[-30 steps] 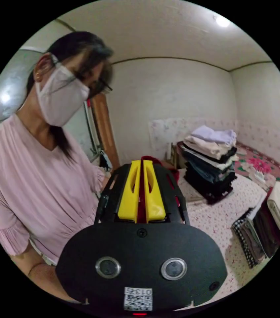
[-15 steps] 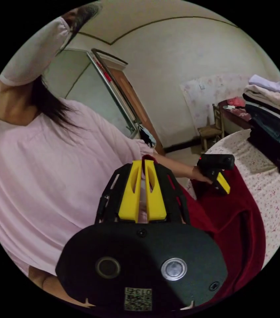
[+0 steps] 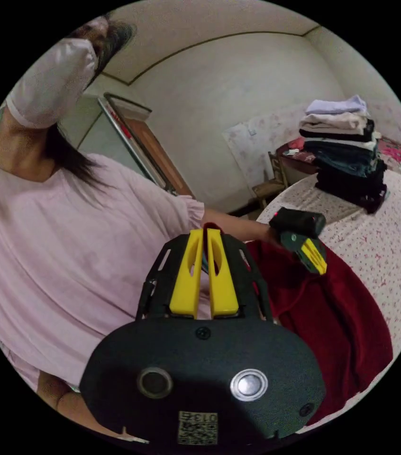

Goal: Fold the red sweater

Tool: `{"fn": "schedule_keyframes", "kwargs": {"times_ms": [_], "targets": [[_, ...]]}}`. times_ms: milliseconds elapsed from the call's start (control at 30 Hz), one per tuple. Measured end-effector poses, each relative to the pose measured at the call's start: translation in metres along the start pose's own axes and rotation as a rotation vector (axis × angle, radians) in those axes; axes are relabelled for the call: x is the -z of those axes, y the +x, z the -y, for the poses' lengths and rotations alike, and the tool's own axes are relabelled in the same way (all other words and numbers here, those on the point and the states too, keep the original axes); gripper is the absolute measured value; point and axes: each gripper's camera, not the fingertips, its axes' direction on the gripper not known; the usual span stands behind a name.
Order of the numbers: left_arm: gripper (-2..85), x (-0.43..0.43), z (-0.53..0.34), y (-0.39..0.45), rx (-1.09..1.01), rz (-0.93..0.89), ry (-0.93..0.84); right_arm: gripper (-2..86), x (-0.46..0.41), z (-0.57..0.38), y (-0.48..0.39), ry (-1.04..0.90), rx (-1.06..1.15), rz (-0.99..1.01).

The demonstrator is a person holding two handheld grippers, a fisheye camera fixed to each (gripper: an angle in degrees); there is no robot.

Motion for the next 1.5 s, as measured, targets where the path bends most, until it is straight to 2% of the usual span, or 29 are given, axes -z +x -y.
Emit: {"fn": "schedule_keyframes", "kwargs": {"times_ms": [67, 133, 167, 200, 267, 300, 367, 467, 567, 633, 733, 867, 967, 1067, 1100, 1200, 1300, 1367, 1467, 1500], "targets": [[-0.3, 0.014, -0.009, -0.017, 0.109, -0.006, 0.098, 1.7, 0.021, -0.005, 0.022, 0.068, -0.063, 0.014], [-0.3, 0.003, -0.013, -0.024, 0.090, -0.121, 0.055, 1.8, 0.053, -0.010, 0.055, 0.199, -0.132, 0.011], [-0.3, -0.012, -0.016, -0.021, 0.042, -0.131, -0.044, 1.8, 0.072, -0.013, 0.075, 0.289, -0.191, -0.010], [-0.3, -0.005, -0.025, -0.023, 0.067, -0.115, 0.027, 1.8, 0.082, -0.016, 0.086, 0.338, -0.223, -0.015], [-0.3, 0.003, -0.037, -0.040, 0.186, -0.137, 0.038, 1.8, 0.122, -0.038, 0.136, 0.563, -0.379, -0.040], [-0.3, 0.011, -0.048, -0.051, 0.255, -0.161, 0.075, 1.8, 0.131, -0.046, 0.150, 0.615, -0.427, -0.062], [-0.3, 0.024, -0.071, -0.065, 0.363, -0.159, 0.152, 2.0, 0.156, -0.080, 0.202, 0.734, -0.633, -0.215], [-0.2, 0.032, -0.107, -0.080, 0.531, -0.078, 0.138, 2.7, 0.167, -0.115, 0.253, 0.750, -0.851, -0.419], [0.3, 0.027, -0.139, -0.090, 0.699, -0.008, 0.034, 5.6, 0.160, -0.168, 0.334, 0.678, -1.147, -0.499], [0.9, 0.026, -0.162, -0.092, 0.818, -0.009, 0.007, 7.1, 0.155, -0.182, 0.355, 0.663, -1.183, -0.457], [3.9, 0.030, -0.204, -0.089, 1.014, -0.027, 0.018, 7.1, 0.159, -0.177, 0.352, 0.612, -1.149, -0.571], [12.1, 0.023, -0.243, -0.081, 1.208, -0.225, 0.115, 7.3, 0.155, -0.153, 0.345, 0.464, -1.043, -0.805], [11.9, 0.004, -0.242, -0.082, 1.229, -0.343, 0.119, 7.8, 0.124, -0.130, 0.372, 0.284, -0.992, -0.875], [6.4, -0.012, -0.232, -0.090, 1.219, -0.354, 0.077, 6.8, 0.087, -0.120, 0.407, 0.104, -0.982, -0.898], [4.7, -0.014, -0.228, -0.093, 1.206, -0.341, 0.069, 6.0, 0.065, -0.120, 0.428, -0.012, -1.003, -0.888], [3.1, 0.007, -0.221, -0.099, 1.171, -0.295, 0.152, 3.5, 0.044, -0.113, 0.438, -0.057, -0.966, -0.912], [2.8, 0.022, -0.217, -0.097, 1.108, -0.206, 0.135, 2.5, 0.031, -0.107, 0.432, -0.069, -0.911, -0.958], [3.0, 0.003, -0.226, -0.095, 1.122, -0.261, 0.078, 2.1, 0.015, -0.120, 0.440, -0.091, -0.927, -0.911], [3.6, -0.006, -0.246, -0.089, 1.198, -0.390, 0.143, 2.0, 0.013, -0.127, 0.435, -0.030, -0.944, -0.904], [3.6, 0.005, -0.251, -0.085, 1.212, -0.359, 0.167, 1.8, 0.012, -0.123, 0.425, -0.008, -0.912, -0.947]]}}
